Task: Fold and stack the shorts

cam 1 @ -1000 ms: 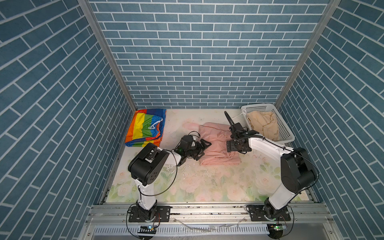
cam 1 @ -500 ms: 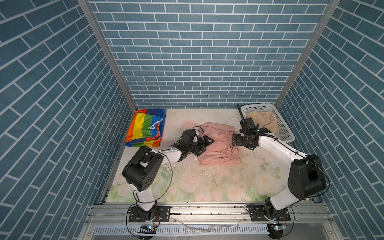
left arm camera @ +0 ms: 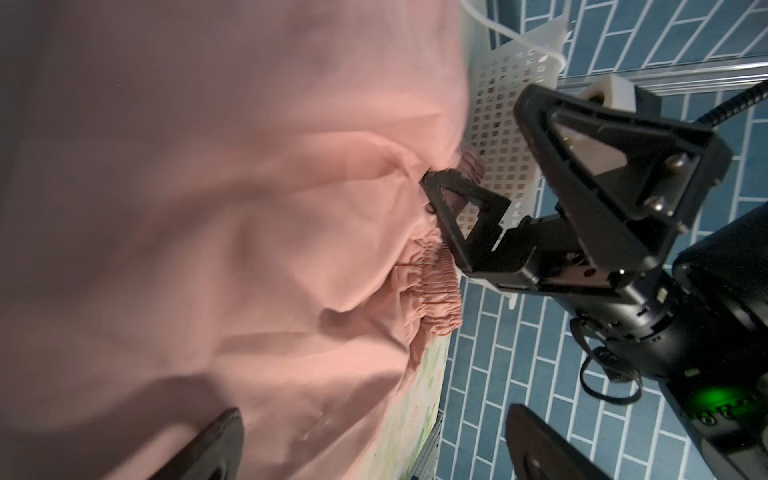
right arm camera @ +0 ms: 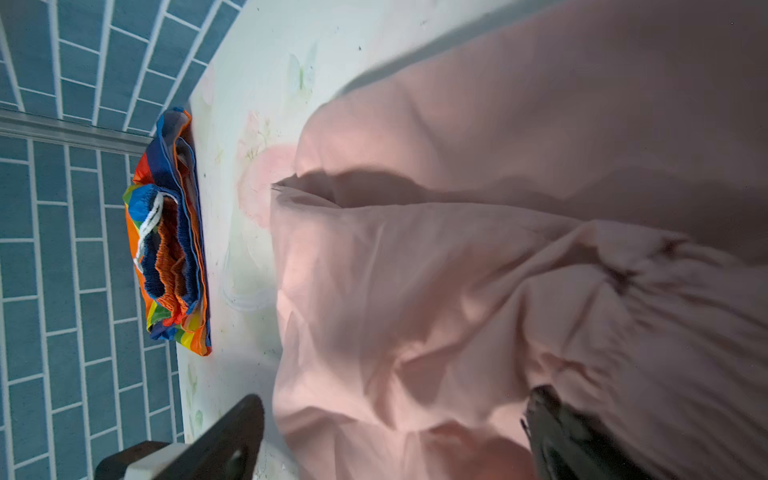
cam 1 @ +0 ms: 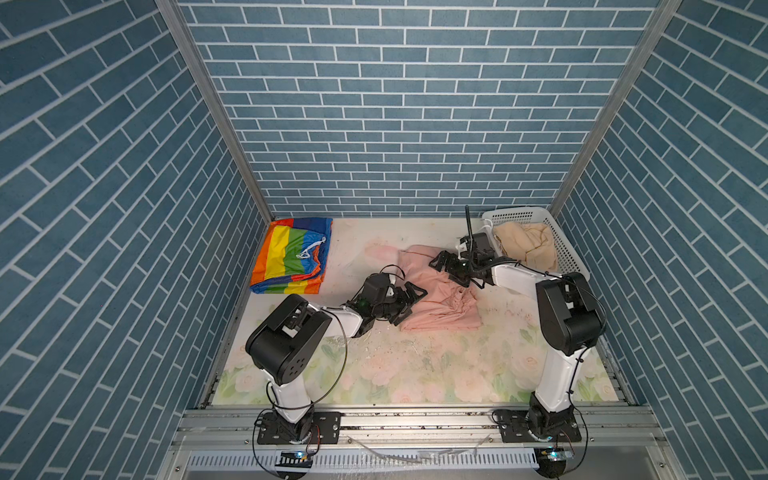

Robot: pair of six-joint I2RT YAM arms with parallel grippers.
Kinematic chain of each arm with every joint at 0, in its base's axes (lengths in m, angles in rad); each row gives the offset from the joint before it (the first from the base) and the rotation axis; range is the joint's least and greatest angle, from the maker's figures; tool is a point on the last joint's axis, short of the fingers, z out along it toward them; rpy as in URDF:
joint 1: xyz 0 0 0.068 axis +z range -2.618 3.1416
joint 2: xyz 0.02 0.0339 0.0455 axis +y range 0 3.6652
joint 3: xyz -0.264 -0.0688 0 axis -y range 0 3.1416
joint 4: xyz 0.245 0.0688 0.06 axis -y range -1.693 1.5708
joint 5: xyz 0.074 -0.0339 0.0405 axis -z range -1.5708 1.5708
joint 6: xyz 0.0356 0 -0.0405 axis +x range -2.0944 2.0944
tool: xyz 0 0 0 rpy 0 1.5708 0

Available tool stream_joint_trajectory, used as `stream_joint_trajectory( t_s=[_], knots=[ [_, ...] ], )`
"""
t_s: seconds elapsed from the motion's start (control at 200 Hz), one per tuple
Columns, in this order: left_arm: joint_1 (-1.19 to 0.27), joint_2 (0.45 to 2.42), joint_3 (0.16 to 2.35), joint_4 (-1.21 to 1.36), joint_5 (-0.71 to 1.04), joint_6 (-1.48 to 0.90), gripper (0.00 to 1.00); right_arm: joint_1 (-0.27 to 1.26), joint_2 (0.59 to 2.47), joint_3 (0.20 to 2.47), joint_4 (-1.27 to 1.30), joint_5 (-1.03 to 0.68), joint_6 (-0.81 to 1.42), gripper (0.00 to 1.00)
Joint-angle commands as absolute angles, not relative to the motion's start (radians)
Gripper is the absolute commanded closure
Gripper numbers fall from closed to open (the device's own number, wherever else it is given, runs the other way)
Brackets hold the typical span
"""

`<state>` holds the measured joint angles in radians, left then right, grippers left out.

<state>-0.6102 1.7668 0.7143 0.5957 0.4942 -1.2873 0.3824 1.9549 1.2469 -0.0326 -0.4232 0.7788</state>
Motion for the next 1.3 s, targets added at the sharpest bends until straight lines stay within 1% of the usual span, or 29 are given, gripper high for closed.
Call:
stream_joint_trajectory(
  t_s=[0.0, 0.2, 0.27, 0.36, 0.495, 0.585, 0.72, 0.87, 0.995, 1.135, 1.295],
  knots=[
    [-0.614, 1.792, 0.674, 0.629, 0.499, -1.281, 0.00, 0.347, 2.032, 1.316, 0.024, -0.488, 0.730, 0.02],
    [-0.614, 1.812, 0.584, 0.668, 0.502, -1.287, 0.00, 0.296, 2.115, 1.415, -0.028, -0.530, 0.624, 0.02],
    [-0.614, 1.818, 0.562, 0.686, 0.507, -1.290, 0.00, 0.287, 2.103, 1.448, -0.063, -0.529, 0.589, 0.01],
    [-0.614, 1.817, 0.549, 0.691, 0.512, -1.289, 0.00, 0.287, 2.044, 1.465, -0.079, -0.542, 0.580, 0.02],
    [-0.614, 1.810, 0.554, 0.677, 0.517, -1.281, 0.00, 0.348, 1.955, 1.470, -0.028, -0.587, 0.651, 0.02],
    [-0.614, 1.800, 0.569, 0.685, 0.523, -1.289, 0.00, 0.418, 1.958, 1.498, -0.038, -0.580, 0.661, 0.01],
    [-0.616, 1.731, 0.607, 0.639, 0.518, -1.274, 0.00, 0.489, 2.017, 1.484, 0.100, -0.608, 0.760, 0.01],
    [-0.644, 1.638, 0.691, 0.452, 0.487, -1.165, 0.00, 0.524, 2.126, 1.501, 0.264, -0.656, 0.875, 0.02],
    [-0.685, 1.645, 0.742, 0.395, 0.472, -1.115, 0.00, 0.527, 2.239, 1.533, 0.375, -0.695, 0.934, 0.01],
    [-0.723, 1.696, 0.735, 0.440, 0.463, -1.119, 0.00, 0.522, 2.314, 1.597, 0.337, -0.710, 0.880, 0.02],
    [-0.732, 1.745, 0.704, 0.472, 0.465, -1.116, 0.00, 0.498, 2.384, 1.654, 0.284, -0.730, 0.830, 0.02]
  ],
)
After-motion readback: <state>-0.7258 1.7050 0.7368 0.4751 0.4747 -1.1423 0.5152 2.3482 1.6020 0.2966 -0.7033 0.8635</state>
